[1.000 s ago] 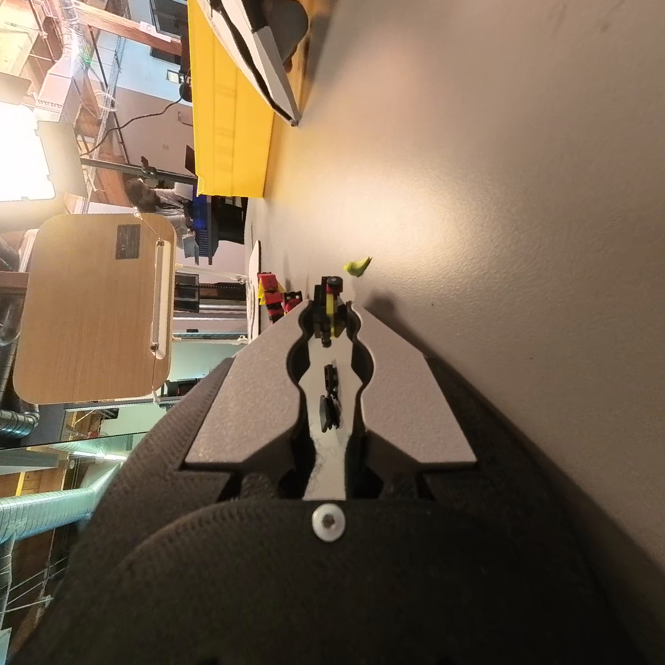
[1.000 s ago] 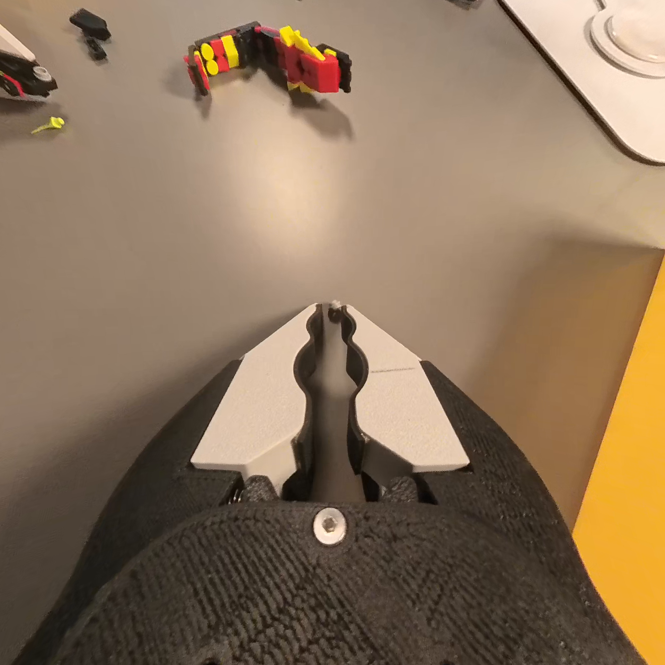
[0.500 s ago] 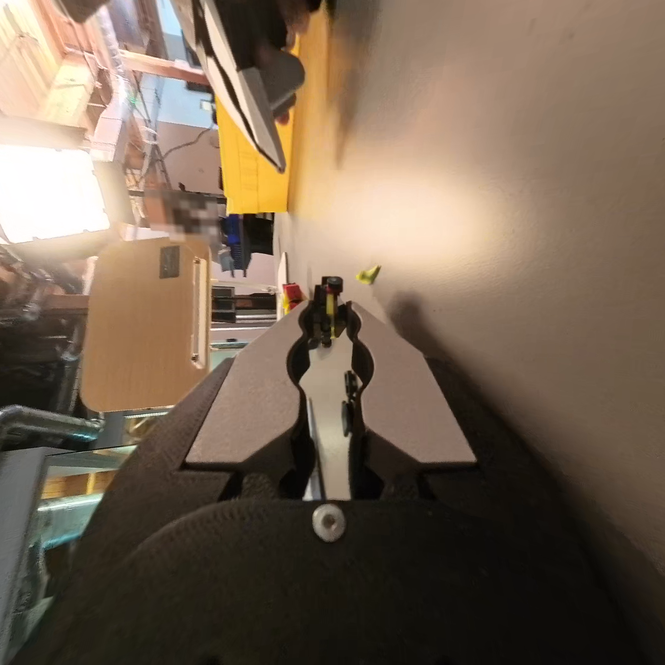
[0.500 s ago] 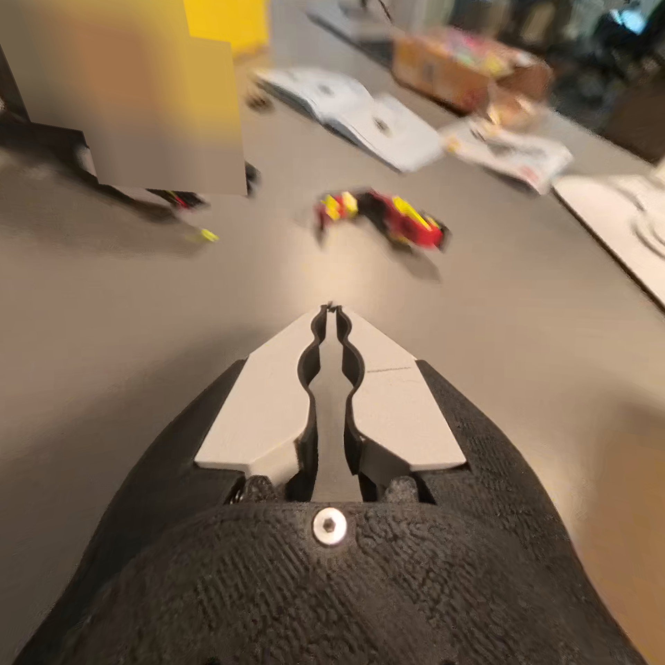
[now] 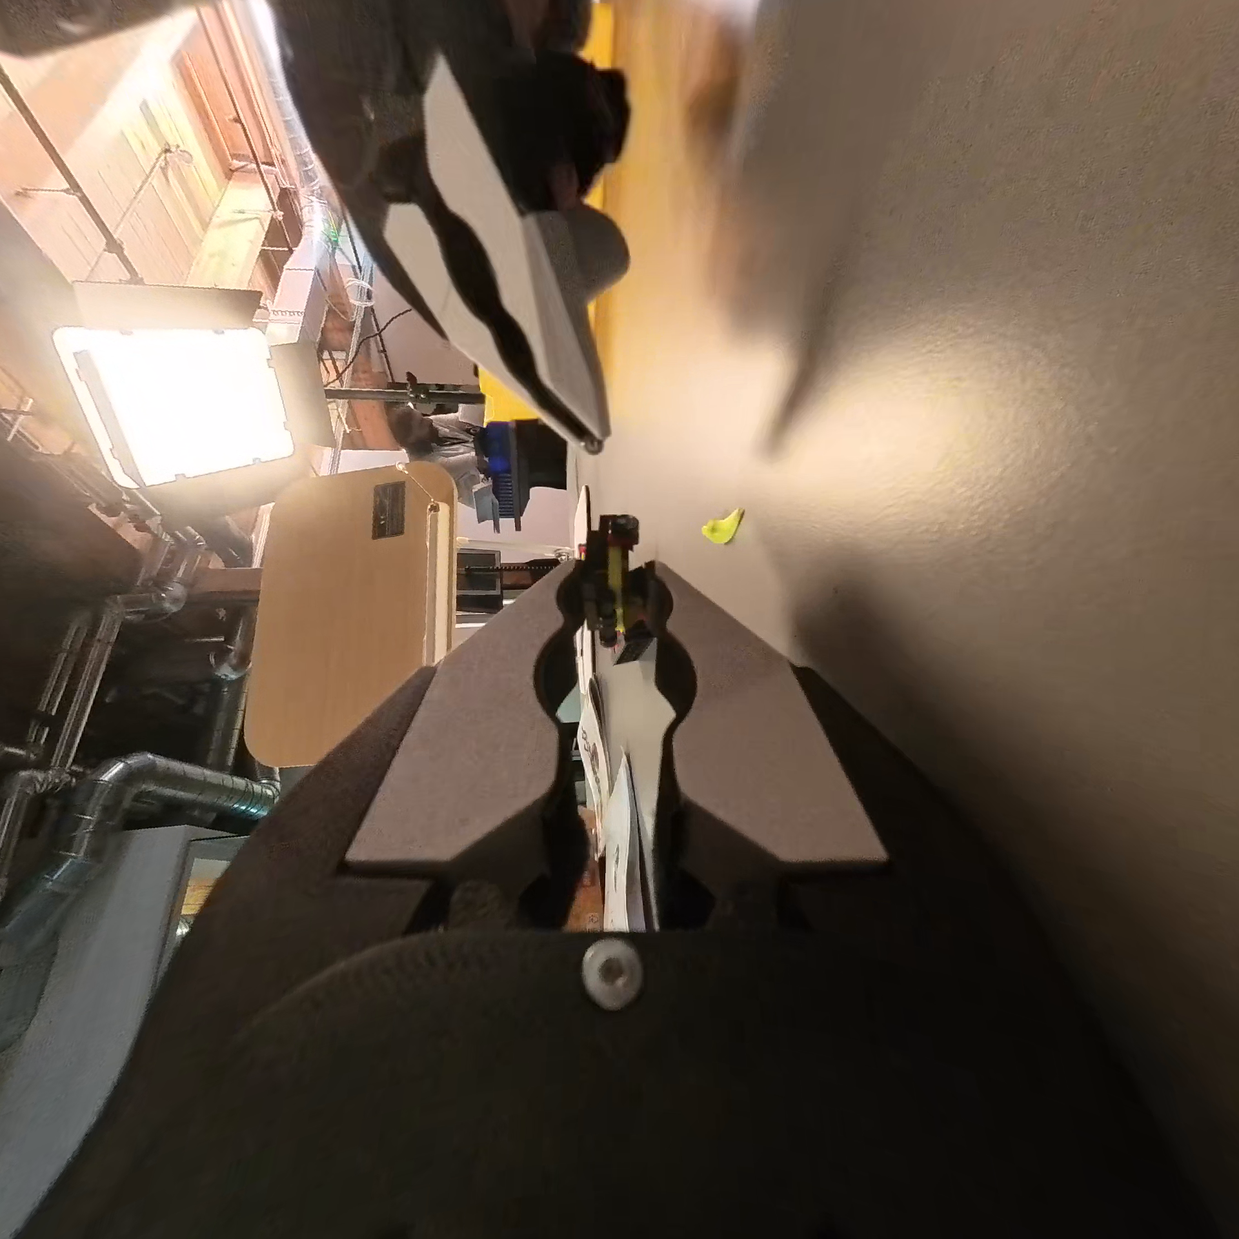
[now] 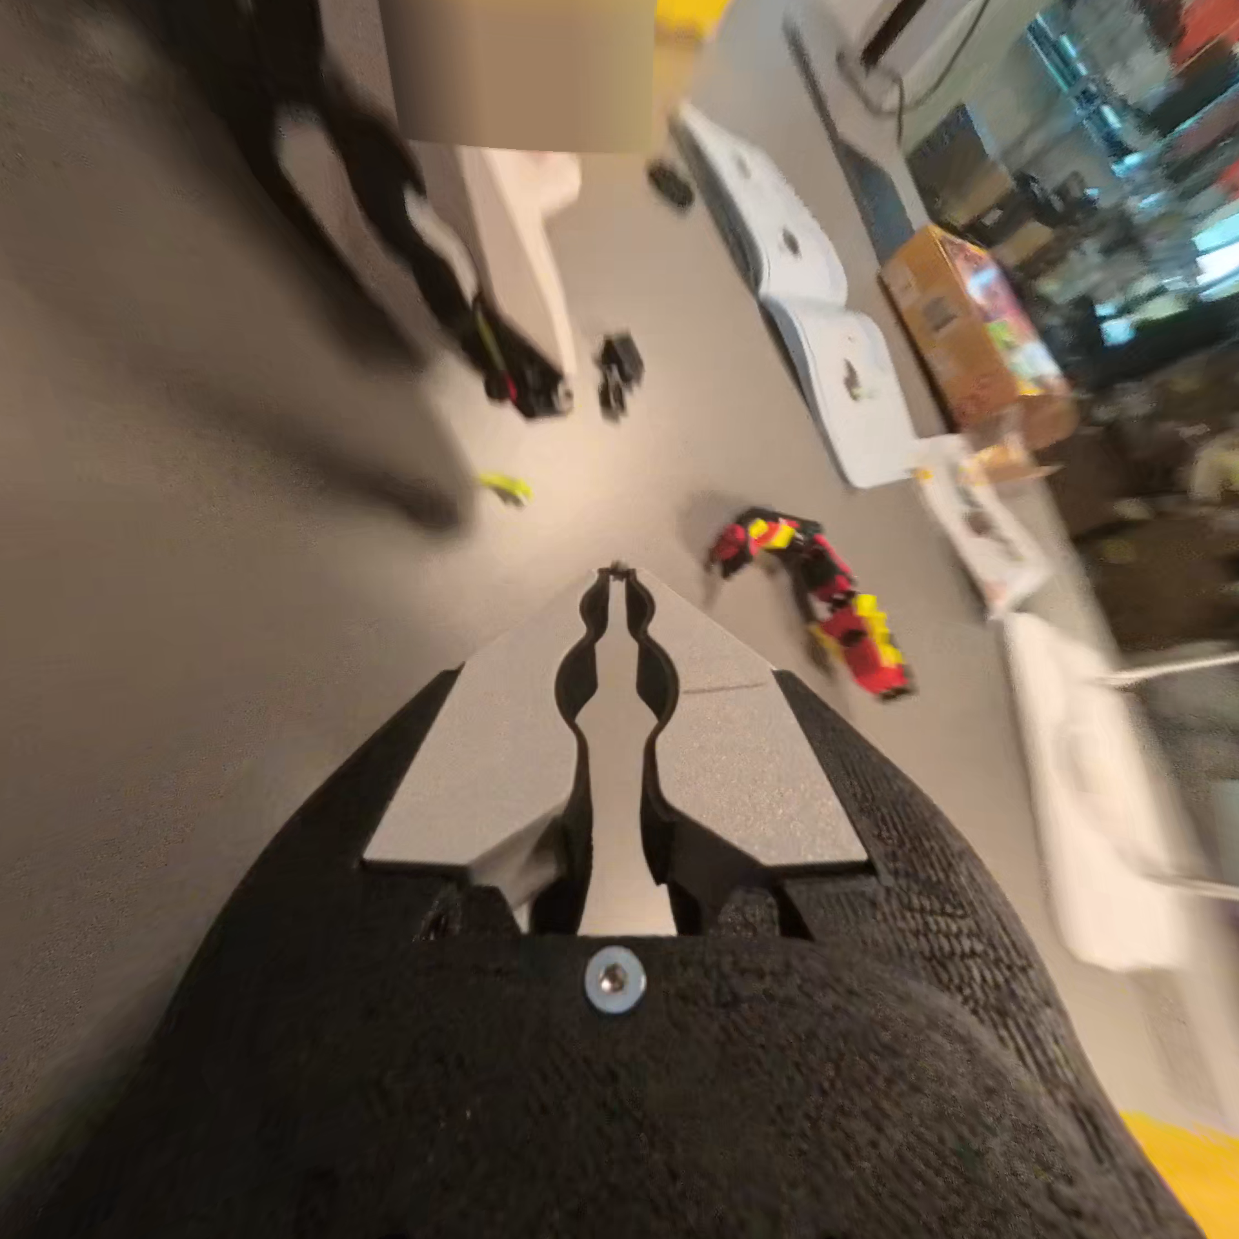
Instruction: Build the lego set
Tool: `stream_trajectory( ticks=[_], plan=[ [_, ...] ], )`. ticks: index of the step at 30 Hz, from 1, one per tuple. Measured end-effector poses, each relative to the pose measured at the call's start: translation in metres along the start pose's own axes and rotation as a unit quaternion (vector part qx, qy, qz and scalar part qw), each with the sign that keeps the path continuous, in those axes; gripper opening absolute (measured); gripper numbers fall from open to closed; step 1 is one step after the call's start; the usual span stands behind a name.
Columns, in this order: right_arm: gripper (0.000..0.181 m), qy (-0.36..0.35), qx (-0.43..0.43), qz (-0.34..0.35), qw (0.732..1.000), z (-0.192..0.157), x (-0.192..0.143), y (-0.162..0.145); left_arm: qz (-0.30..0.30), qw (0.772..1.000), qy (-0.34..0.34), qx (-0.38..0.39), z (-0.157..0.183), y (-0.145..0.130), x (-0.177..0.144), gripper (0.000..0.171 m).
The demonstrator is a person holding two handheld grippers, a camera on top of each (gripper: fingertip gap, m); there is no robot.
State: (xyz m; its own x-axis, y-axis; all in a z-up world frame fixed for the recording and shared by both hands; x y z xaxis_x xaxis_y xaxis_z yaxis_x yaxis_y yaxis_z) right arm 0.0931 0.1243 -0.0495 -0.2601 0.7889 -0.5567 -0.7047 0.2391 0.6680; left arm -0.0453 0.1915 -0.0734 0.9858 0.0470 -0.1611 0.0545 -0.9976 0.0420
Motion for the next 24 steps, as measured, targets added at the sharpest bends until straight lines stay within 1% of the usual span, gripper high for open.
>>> stream_trajectory(
  ticks=[1, 2, 4, 6, 9, 12, 15, 16, 18, 21, 24],
  plan=[
    [0.002, -0.028, -0.065, -0.046, 0.996, 0.0, 0.001, 0.0, -0.001, 1.0, 0.0, -0.002, 0.0, 0.0, 0.0, 0.016],
    [0.002, -0.048, -0.138, -0.088, 0.985, -0.002, 0.001, 0.002, -0.001, 1.0, -0.002, -0.004, 0.0, -0.001, 0.0, 0.015],
    [0.002, -0.061, -0.274, -0.161, 0.946, -0.006, 0.004, 0.003, -0.002, 1.0, -0.003, -0.006, 0.0, -0.001, 0.0, 0.015],
    [0.002, -0.041, -0.373, -0.203, 0.905, -0.013, 0.007, 0.003, -0.001, 1.0, -0.006, -0.004, 0.001, 0.0, 0.0, 0.015],
    [0.002, 0.007, -0.458, -0.212, 0.863, -0.026, 0.014, 0.002, -0.002, 1.0, -0.008, -0.003, 0.002, 0.0, 0.0, 0.016],
    [0.002, 0.015, -0.517, -0.215, 0.828, -0.028, 0.017, 0.004, -0.001, 1.0, -0.012, -0.007, 0.002, 0.0, 0.0, 0.016],
    [0.002, 0.033, -0.555, -0.225, 0.8, -0.029, 0.019, 0.007, -0.002, 1.0, -0.017, -0.01, 0.002, -0.001, 0.001, 0.016],
    [0.003, 0.041, -0.563, -0.227, 0.793, -0.029, 0.018, 0.008, -0.002, 1.0, -0.018, -0.01, 0.003, -0.001, 0.001, 0.015],
    [0.006, 0.058, -0.564, -0.226, 0.792, -0.03, 0.017, 0.011, -0.002, 1.0, -0.022, -0.011, 0.004, -0.001, 0.002, 0.016],
    [0.01, 0.075, -0.537, -0.222, 0.81, -0.03, 0.014, 0.013, -0.005, 0.999, -0.027, -0.018, 0.004, -0.003, 0.003, 0.015],
    [0.011, 0.076, -0.51, -0.216, 0.829, -0.03, 0.01, 0.011, -0.006, 0.999, -0.031, -0.023, 0.004, -0.004, 0.004, 0.015]
  ],
)
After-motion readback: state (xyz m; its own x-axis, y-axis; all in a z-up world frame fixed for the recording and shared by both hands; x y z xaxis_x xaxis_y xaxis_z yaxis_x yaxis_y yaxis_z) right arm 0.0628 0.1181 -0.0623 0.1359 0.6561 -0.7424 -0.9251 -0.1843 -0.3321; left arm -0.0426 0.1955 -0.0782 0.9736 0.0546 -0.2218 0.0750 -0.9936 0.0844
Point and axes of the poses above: each gripper's, where its closed fingertips meet, x out along the fingers, y out of its top, z = x × y across the jaws, the point moved 7 cm from there along -x, back along the fingers, and after that the axes turned 6 degrees about -z, right-handed, at the moved point
